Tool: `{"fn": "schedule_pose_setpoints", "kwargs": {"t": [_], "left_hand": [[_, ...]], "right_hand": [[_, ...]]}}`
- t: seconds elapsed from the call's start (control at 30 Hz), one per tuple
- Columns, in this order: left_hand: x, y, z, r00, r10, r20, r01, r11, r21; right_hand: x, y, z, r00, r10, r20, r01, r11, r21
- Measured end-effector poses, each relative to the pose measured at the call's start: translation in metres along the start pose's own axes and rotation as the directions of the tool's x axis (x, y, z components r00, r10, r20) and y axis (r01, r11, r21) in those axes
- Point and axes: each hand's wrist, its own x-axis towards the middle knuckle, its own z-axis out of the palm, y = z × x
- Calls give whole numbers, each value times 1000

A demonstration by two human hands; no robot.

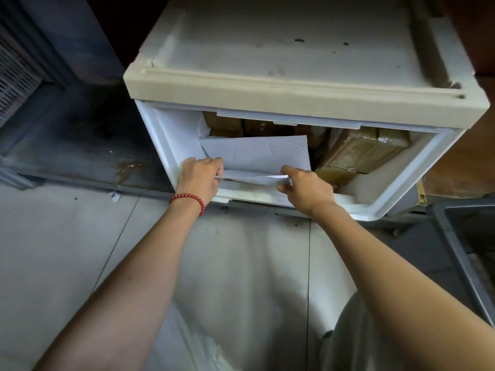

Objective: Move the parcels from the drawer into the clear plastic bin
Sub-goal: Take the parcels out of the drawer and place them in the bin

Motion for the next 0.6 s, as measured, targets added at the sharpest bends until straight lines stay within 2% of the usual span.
{"fn": "schedule_pose_setpoints", "kwargs": {"t": [0.13,0.27,0.4,0.6], "left_hand": [[-14,3,-13,997,51,-56,-53,998,-40],[-32,1,-31,998,-25,-63,19,995,-96],[-55,8,-48,995,-18,-93,9,996,-92],[-91,31,-74,973,-140,-183,72,938,-338]], "right_hand": [[-12,-2,-13,998,61,10,-62,996,70],[-36,-4,-29,999,49,21,-51,994,93],[-59,-6,-40,999,33,10,-34,993,111],[-95,-1,-60,993,73,-90,-47,963,267]]}}
